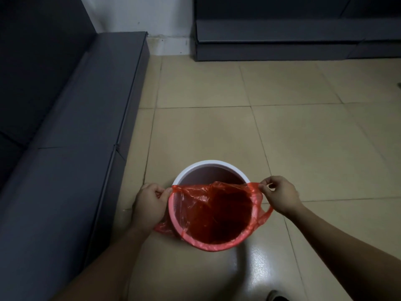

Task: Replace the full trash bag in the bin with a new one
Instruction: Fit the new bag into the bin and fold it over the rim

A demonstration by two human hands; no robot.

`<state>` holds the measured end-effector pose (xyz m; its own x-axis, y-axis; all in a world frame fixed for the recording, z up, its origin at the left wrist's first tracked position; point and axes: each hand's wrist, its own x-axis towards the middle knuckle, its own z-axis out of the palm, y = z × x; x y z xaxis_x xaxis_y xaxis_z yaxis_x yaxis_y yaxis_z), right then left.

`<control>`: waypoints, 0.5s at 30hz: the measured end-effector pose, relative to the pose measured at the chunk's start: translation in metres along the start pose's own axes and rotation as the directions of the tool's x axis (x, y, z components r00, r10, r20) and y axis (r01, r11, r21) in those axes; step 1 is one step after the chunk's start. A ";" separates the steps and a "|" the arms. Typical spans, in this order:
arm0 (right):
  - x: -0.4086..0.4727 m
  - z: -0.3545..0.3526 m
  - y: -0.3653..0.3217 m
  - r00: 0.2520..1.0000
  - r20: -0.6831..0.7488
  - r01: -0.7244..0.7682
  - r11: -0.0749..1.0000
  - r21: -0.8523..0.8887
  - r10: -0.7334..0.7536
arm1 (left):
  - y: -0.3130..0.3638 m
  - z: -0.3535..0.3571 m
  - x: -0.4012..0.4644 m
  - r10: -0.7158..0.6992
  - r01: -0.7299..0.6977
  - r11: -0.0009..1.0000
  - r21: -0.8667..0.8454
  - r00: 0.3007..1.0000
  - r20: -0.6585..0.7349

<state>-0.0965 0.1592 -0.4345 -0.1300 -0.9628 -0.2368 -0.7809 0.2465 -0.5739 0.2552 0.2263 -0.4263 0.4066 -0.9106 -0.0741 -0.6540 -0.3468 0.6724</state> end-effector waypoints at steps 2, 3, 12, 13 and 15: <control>-0.001 -0.006 -0.005 0.999 0.039 -0.036 0.978 0.207 0.029 | 0.008 -0.002 -0.005 0.045 -0.045 0.999 -0.023 0.999 -0.021; -0.002 -0.011 -0.009 0.999 0.047 -0.039 0.946 0.323 0.025 | 0.013 -0.004 -0.008 0.073 -0.074 0.996 -0.041 0.997 -0.020; -0.011 0.000 -0.050 0.856 0.174 0.516 0.781 -0.352 -0.486 | 0.044 0.008 -0.005 0.239 -0.346 0.848 0.401 0.926 0.293; -0.009 0.001 -0.049 0.853 0.208 0.521 0.762 -0.385 -0.478 | 0.044 0.007 -0.003 0.234 -0.353 0.839 0.414 0.921 0.313; -0.004 0.000 -0.046 0.832 0.267 0.555 0.720 -0.417 -0.487 | 0.044 0.006 0.002 0.230 -0.373 0.827 0.421 0.907 0.352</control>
<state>-0.0599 0.1519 -0.4066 0.4353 -0.8913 -0.1268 -0.8888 -0.4031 -0.2180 0.2230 0.2078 -0.4015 -0.0058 -0.9852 -0.1714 -0.9609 -0.0419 0.2736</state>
